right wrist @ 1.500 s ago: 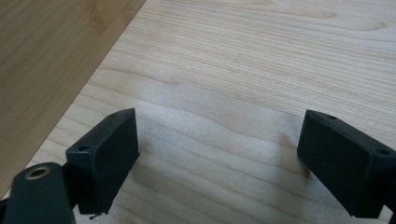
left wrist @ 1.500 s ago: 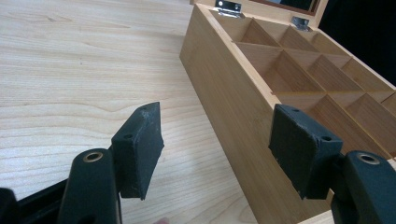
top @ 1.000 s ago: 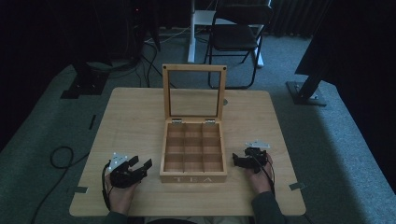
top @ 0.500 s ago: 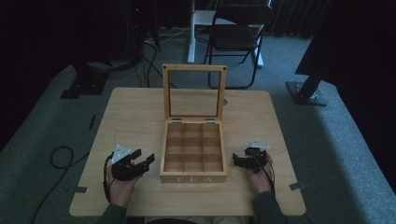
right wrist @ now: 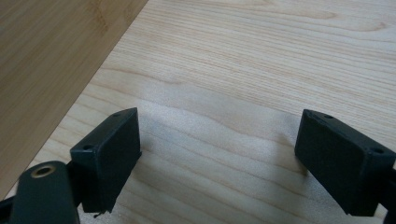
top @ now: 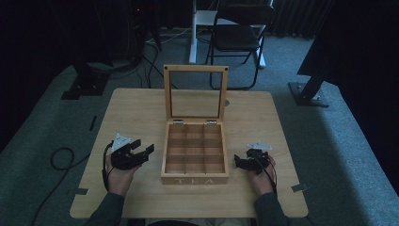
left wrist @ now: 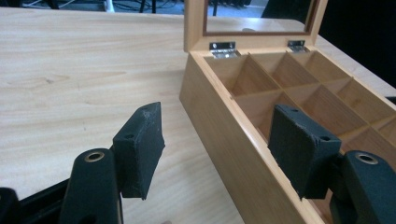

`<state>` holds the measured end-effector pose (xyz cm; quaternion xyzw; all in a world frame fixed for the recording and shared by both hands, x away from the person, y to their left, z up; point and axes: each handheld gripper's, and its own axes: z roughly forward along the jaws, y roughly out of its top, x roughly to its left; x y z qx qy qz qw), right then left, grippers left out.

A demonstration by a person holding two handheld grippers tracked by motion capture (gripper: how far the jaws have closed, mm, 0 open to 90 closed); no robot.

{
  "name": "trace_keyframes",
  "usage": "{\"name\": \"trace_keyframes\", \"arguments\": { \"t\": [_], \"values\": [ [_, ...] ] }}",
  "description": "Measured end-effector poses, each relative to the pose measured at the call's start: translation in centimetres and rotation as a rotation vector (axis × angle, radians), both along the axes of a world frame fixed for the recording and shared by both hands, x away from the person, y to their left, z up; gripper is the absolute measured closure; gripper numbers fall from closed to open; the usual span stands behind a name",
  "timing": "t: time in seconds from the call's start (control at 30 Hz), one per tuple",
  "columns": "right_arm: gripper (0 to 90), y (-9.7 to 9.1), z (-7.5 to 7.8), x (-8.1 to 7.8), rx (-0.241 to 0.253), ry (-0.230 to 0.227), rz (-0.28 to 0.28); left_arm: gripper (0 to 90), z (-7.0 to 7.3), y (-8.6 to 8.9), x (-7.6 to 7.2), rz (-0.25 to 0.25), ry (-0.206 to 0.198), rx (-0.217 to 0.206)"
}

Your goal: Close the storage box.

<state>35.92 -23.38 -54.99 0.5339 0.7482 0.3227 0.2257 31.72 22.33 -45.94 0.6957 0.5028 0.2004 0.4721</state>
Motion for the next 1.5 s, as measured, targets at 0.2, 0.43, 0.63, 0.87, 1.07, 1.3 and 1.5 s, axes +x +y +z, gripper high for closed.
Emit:
{"name": "trace_keyframes", "arguments": {
  "t": [0.2,0.43,0.63,0.87,1.07,1.3,1.5],
  "values": [
    [13.8,0.0,0.0,0.0,0.0,0.0,0.0,36.0,1.1,0.0,1.2,-0.006,-0.018,0.014],
    [13.8,0.0,0.0,0.0,0.0,0.0,0.0,36.4,2.4,-0.1,2.8,-0.008,-0.036,0.023],
    [13.8,0.0,0.0,0.0,0.001,0.0,0.0,36.4,3.5,-0.7,4.2,-0.015,-0.054,0.033],
    [13.9,0.0,0.0,0.0,0.0,-0.001,0.0,36.3,4.3,-1.6,5.9,-0.026,-0.066,0.048],
    [13.9,0.0,0.0,0.0,0.0,-0.002,0.001,36.2,4.5,-2.2,7.1,-0.032,-0.058,0.054],
    [14.9,0.0,0.0,0.0,0.001,-0.002,0.003,36.1,4.5,-2.6,8.5,-0.026,-0.053,0.078],
    [15.5,0.0,0.0,0.0,0.002,-0.003,0.006,36.1,4.1,-2.5,9.7,-0.007,-0.035,0.079]
  ]
}}
